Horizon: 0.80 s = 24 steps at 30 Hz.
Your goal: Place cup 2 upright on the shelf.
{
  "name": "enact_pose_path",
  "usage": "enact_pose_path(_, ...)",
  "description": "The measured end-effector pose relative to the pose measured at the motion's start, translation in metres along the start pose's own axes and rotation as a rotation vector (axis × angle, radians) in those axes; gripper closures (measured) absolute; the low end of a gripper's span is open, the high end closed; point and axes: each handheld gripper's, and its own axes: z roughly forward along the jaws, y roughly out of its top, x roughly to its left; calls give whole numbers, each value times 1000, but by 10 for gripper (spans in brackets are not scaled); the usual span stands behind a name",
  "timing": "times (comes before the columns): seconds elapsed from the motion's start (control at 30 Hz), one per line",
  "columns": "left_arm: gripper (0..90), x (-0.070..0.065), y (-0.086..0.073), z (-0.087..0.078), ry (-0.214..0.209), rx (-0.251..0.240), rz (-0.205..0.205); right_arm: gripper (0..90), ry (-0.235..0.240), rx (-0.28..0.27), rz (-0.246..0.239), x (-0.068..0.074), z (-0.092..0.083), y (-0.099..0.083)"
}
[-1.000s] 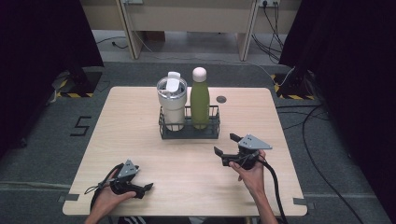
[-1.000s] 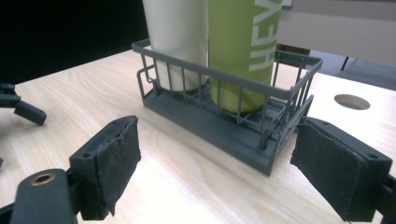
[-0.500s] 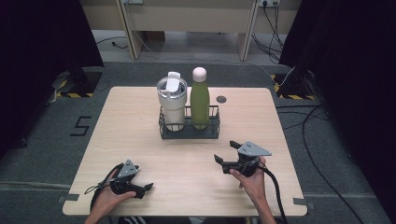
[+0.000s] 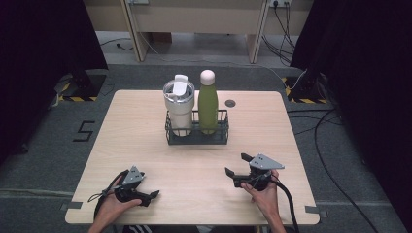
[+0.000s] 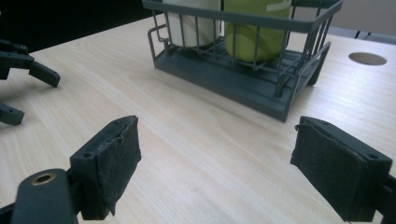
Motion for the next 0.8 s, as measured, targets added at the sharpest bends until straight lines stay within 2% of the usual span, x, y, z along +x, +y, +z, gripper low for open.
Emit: enact_pose_path(0.8, 66, 0, 0, 0, 0, 0, 0, 151, -3, 61, 3, 6, -11, -20)
